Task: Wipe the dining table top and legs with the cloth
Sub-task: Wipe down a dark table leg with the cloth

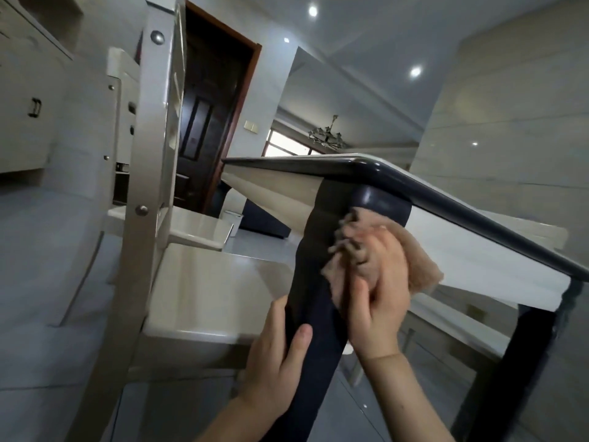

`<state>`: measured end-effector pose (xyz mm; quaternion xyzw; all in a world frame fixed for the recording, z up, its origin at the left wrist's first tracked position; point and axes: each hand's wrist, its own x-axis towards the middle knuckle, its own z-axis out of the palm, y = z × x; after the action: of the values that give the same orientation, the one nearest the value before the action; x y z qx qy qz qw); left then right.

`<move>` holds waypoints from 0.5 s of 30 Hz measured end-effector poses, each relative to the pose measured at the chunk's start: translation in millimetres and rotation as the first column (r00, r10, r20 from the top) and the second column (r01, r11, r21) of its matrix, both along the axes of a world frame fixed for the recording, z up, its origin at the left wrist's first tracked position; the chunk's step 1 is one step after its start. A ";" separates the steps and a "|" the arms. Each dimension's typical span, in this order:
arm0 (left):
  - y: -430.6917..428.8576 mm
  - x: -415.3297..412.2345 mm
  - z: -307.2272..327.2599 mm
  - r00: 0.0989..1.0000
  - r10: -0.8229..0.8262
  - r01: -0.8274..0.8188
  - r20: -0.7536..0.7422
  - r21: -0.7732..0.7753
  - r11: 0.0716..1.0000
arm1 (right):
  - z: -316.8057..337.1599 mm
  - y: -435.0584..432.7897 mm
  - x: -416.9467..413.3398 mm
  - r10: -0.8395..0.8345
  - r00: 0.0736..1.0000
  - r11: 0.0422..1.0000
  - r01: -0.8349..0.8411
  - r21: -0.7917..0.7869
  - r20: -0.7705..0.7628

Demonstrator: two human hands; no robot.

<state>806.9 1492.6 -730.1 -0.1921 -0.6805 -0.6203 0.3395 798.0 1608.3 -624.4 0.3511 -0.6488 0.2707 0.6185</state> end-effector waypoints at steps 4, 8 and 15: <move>1.4 0.1 -0.6 0.999 0.026 -0.026 -0.019 -0.011 1.000 | -5.8 -11.1 -0.6 0.110 0.993 0.921 -0.089 -0.378 0.034; 3.5 0.3 -0.7 0.999 0.042 -0.042 -0.032 -0.005 0.999 | -43.8 -36.7 15.2 0.079 0.974 0.834 0.051 -0.549 0.211; 1.0 -3.5 -3.9 0.998 -0.021 0.019 -0.051 -0.020 1.000 | -41.0 -21.1 9.8 0.282 0.818 0.829 0.056 -0.556 0.502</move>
<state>803.4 1493.6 -733.9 -0.2181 -0.6757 -0.6118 0.3487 807.8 1587.2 -665.3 0.1026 -0.6738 0.5737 0.4543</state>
